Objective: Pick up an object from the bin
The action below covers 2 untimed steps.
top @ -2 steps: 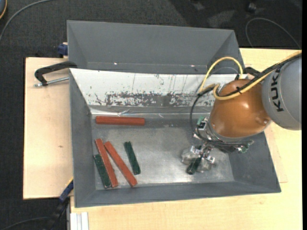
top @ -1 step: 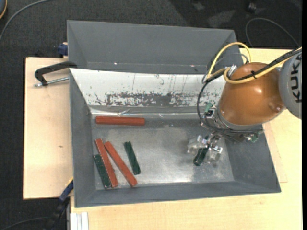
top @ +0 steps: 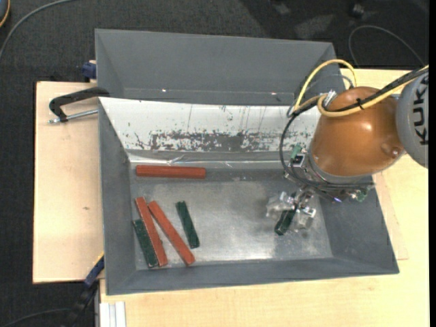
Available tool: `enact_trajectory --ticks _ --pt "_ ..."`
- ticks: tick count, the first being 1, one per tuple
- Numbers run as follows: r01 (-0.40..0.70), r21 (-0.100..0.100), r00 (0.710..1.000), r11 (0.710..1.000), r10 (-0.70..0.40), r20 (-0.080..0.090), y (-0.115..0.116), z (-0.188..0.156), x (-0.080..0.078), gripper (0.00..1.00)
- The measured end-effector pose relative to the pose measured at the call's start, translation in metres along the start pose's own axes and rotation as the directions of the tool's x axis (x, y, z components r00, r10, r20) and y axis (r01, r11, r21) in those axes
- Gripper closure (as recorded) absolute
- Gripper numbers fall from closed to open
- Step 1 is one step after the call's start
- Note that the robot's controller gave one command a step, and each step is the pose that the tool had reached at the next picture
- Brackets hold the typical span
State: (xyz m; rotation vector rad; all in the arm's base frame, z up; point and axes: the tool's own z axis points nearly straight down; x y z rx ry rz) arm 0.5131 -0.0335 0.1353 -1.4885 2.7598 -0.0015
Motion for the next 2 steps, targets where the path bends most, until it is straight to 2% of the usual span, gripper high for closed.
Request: enact_trajectory --ticks 1,2 --pt "-0.002 0.004 1.000 1.000 0.002 0.002 -0.0015 -0.0440 -0.0022 1.00" --pt "-0.006 0.000 1.000 1.000 0.006 0.000 -0.0021 -0.0457 -0.0037 1.00"
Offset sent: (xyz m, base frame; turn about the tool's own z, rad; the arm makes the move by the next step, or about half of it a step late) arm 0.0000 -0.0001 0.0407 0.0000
